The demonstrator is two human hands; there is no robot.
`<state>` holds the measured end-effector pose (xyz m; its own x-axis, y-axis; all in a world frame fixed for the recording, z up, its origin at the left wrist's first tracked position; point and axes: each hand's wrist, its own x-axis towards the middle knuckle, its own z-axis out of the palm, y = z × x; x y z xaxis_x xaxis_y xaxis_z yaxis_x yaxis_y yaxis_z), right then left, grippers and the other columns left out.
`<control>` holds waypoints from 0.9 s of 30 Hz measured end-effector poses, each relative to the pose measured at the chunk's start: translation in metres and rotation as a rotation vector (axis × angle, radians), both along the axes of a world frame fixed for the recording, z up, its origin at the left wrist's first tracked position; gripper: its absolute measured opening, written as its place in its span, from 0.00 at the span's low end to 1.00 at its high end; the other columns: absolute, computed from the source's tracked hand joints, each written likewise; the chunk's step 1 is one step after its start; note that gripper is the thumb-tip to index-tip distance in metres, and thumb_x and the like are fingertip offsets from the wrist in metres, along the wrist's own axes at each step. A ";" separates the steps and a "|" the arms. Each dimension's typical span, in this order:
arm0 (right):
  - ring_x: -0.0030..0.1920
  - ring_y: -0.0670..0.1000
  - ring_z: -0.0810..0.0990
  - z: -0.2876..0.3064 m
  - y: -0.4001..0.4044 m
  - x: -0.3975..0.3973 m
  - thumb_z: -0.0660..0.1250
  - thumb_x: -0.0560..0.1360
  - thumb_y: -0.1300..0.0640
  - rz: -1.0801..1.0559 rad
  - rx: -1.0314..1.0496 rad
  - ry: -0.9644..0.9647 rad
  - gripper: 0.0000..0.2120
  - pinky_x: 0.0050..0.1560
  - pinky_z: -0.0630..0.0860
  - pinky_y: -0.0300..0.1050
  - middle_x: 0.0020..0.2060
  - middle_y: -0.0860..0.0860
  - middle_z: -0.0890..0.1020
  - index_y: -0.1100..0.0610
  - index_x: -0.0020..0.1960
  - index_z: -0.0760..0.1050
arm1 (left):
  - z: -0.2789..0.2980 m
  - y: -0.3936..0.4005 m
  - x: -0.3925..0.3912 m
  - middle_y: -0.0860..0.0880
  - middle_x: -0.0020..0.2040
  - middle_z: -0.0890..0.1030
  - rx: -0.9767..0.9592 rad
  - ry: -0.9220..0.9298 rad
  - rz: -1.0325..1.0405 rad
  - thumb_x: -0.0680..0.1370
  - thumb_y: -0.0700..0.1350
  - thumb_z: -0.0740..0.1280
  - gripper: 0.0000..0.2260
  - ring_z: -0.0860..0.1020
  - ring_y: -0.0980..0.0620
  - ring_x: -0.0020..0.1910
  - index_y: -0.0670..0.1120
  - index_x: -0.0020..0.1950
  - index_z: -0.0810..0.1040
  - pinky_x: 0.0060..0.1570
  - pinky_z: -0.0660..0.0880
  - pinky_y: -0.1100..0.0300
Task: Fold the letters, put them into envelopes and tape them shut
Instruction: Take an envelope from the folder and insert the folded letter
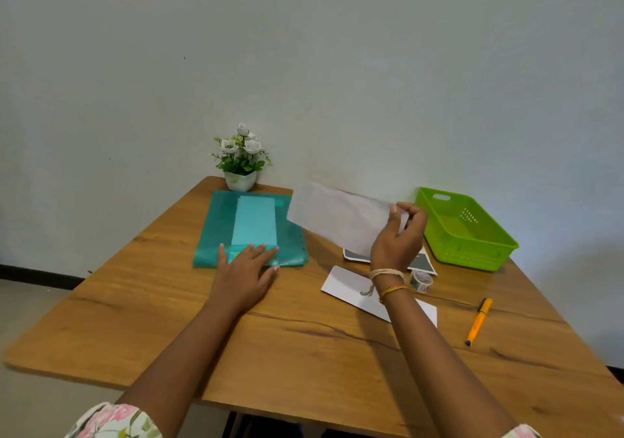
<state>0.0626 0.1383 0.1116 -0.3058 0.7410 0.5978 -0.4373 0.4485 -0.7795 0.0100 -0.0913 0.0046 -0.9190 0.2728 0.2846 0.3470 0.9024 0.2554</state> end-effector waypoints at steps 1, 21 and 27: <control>0.44 0.47 0.74 -0.004 -0.005 0.001 0.62 0.78 0.64 0.017 0.060 -0.003 0.03 0.44 0.66 0.22 0.44 0.50 0.77 0.63 0.51 0.73 | 0.001 0.000 0.001 0.54 0.72 0.71 0.022 0.034 0.051 0.81 0.60 0.54 0.20 0.64 0.51 0.74 0.58 0.71 0.69 0.71 0.39 0.37; 0.61 0.51 0.76 -0.086 -0.050 0.021 0.59 0.79 0.52 0.746 0.724 -0.770 0.15 0.62 0.71 0.44 0.62 0.51 0.79 0.50 0.65 0.72 | 0.007 0.005 0.019 0.43 0.73 0.69 0.061 0.258 0.013 0.80 0.51 0.60 0.17 0.64 0.45 0.73 0.46 0.66 0.73 0.71 0.56 0.41; 0.65 0.57 0.72 -0.071 0.027 0.008 0.71 0.70 0.51 0.335 0.629 -1.152 0.27 0.64 0.70 0.47 0.64 0.56 0.74 0.53 0.68 0.71 | 0.008 0.018 0.022 0.56 0.73 0.69 0.184 -0.051 -0.303 0.78 0.56 0.64 0.18 0.67 0.55 0.70 0.56 0.68 0.75 0.66 0.68 0.51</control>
